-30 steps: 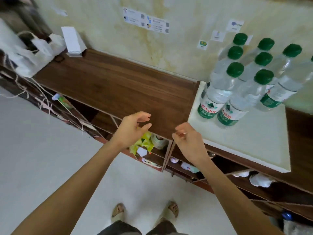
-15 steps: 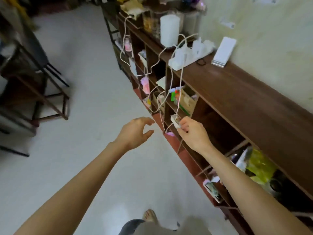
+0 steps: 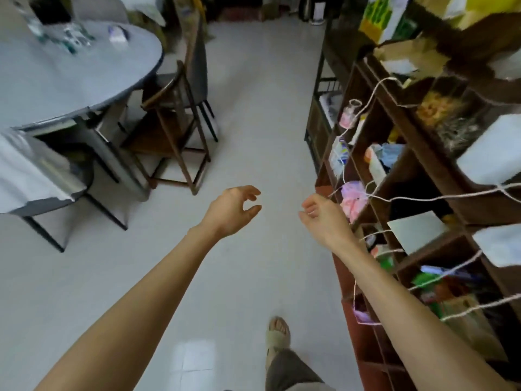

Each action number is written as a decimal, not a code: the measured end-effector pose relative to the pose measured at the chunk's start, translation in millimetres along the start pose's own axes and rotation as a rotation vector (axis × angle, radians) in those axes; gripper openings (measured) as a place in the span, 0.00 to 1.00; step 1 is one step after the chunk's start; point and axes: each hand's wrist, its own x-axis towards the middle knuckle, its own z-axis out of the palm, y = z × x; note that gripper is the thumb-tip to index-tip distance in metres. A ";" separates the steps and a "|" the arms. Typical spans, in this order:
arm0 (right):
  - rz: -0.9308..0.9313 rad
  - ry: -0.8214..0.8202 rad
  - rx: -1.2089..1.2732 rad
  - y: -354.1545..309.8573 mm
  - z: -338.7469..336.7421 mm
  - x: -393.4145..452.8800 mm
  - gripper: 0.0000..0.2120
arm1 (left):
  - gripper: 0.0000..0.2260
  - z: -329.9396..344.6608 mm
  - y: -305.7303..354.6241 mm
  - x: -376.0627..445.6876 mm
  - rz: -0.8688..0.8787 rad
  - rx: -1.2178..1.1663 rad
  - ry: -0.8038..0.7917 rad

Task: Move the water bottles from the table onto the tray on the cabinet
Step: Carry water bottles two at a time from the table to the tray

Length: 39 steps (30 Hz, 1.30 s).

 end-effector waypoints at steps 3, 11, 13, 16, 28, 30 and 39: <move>-0.061 -0.057 -0.020 -28.7 9.8 92.2 0.07 | 0.16 -32.7 -22.0 61.2 -0.069 -0.021 0.023; -0.169 -0.200 -0.044 -96.8 49.1 296.7 0.06 | 0.16 -95.9 -103.3 209.7 -0.212 -0.052 0.080; -0.169 -0.208 -0.040 -104.7 63.6 345.2 0.07 | 0.16 -107.2 -126.4 250.1 -0.229 -0.058 0.087; -0.166 -0.212 -0.051 -118.7 84.9 417.5 0.07 | 0.17 -125.7 -164.1 317.2 -0.225 -0.030 0.054; -0.040 -0.228 -0.033 -165.5 113.0 709.9 0.08 | 0.18 -222.8 -237.5 618.4 -0.091 0.118 -0.140; -0.025 -0.226 -0.032 -160.2 118.4 758.8 0.08 | 0.18 -225.5 -248.6 670.0 -0.078 0.137 -0.167; -0.011 -0.325 -0.138 -141.1 130.0 997.9 0.10 | 0.17 -246.7 -298.5 906.3 -0.169 0.129 -0.212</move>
